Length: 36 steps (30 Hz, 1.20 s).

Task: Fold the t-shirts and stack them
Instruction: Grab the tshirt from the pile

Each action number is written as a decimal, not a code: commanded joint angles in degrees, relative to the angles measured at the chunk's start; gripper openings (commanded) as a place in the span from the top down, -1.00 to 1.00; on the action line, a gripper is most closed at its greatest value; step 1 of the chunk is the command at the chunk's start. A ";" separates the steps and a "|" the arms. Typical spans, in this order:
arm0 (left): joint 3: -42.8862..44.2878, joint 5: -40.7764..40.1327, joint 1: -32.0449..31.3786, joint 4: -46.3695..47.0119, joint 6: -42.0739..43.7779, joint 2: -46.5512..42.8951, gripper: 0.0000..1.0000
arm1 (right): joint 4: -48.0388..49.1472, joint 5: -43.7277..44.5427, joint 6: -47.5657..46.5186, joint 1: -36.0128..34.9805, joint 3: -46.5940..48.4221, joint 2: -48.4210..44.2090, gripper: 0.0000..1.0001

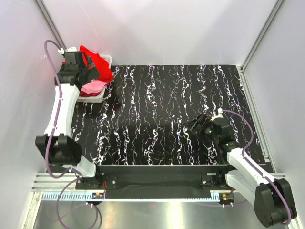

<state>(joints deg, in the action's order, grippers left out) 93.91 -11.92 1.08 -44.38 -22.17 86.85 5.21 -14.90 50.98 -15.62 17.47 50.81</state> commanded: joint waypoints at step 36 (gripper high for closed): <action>41.62 -9.34 -23.65 -6.68 9.51 9.41 1.00 | 5.60 -1.19 -1.06 -0.73 0.10 -2.11 -1.00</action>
<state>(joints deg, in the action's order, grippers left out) 130.28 -18.46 -18.06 -51.00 -16.19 106.21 9.69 -16.12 50.33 -15.66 17.21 49.78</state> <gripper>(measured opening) 0.025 0.994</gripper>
